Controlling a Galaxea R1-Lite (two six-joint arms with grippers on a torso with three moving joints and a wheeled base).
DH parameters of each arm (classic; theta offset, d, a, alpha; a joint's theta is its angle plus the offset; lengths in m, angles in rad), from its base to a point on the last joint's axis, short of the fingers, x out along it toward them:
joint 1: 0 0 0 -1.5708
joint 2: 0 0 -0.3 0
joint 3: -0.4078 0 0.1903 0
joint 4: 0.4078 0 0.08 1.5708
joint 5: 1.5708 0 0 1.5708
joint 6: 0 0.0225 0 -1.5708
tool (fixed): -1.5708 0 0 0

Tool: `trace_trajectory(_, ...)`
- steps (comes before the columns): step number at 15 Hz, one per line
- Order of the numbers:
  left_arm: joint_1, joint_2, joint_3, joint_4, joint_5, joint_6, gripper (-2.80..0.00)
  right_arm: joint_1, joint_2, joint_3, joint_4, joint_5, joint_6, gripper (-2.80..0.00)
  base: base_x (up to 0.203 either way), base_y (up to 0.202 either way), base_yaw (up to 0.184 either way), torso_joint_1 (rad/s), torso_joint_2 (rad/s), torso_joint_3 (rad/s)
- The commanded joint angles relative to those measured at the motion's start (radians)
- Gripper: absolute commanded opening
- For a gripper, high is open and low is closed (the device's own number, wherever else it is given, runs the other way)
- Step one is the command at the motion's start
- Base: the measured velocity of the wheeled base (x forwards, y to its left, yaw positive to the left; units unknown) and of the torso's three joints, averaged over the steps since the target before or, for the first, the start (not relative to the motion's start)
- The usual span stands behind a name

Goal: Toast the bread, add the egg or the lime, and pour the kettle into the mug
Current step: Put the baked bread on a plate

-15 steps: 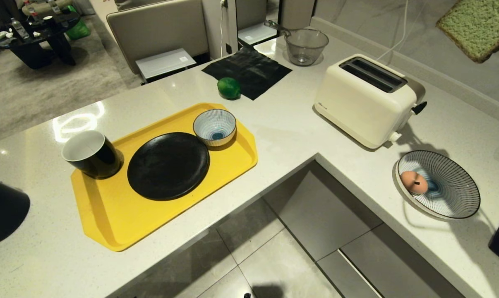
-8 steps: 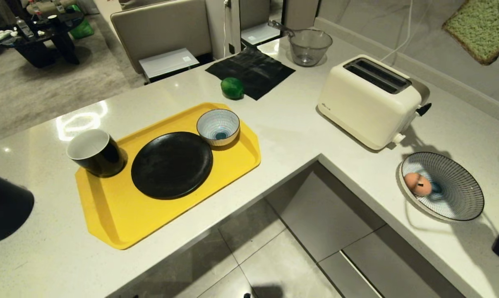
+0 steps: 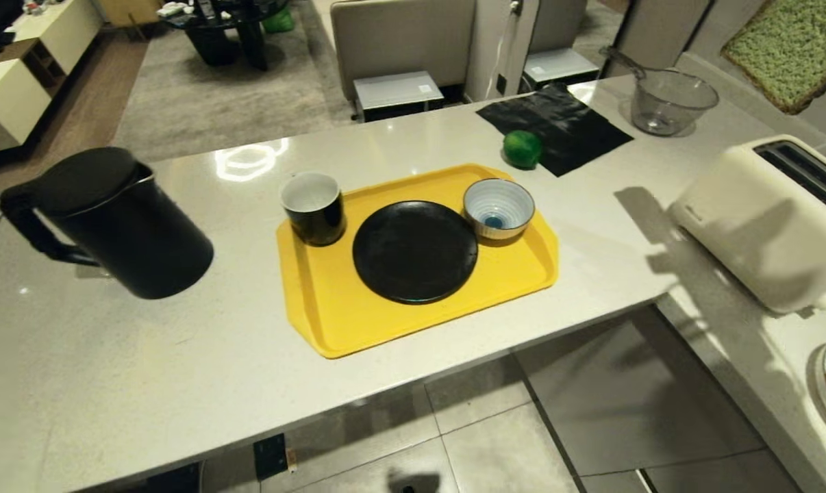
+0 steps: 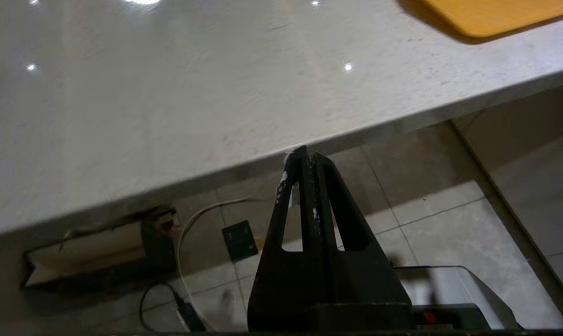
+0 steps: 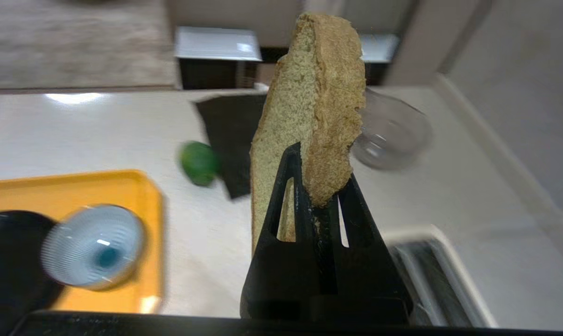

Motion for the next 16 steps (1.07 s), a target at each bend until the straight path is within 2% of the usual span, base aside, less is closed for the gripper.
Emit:
trace_trajectory(1, 0.002, -0.001, 0.0, 0.0, 0.0, 0.001, -2.8, 0.0, -0.004, 0.01, -0.001, 0.001, 0.0, -2.8, 0.0, -0.007, 0.177, -0.001, 0.01, 0.002)
trace_trajectory(4, 0.0, -0.001, 0.0, 0.0, 0.0, 0.001, -2.8, 0.0, -0.01, 0.033, -0.003, 0.005, 0.0, -2.8, -0.001, -0.006, 0.134, 0.002, 0.0, 0.0)
trace_trajectory(11, 0.0, -0.001, 0.0, 0.0, 0.0, 0.001, -2.8, 0.008, 0.005, 0.092, -0.003, 0.024, 0.004, -2.8, 0.0, 0.0, 0.0, 0.0, 0.0, 0.0)
trace_trajectory(14, 0.0, -0.001, 0.0, 0.0, 0.0, 0.001, -2.8, 0.059, -0.022, 0.18, -0.002, 0.054, 0.015, -2.8, 0.0, 0.0, 0.0, 0.0, 0.0, 0.0)
trace_trajectory(16, 0.0, -0.001, 0.0, 0.0, 0.0, 0.001, -2.8, 0.129, -0.056, 0.266, -0.002, 0.055, 0.046, -2.8, 0.0, 0.0, 0.0, 0.0, 0.0, 0.0)
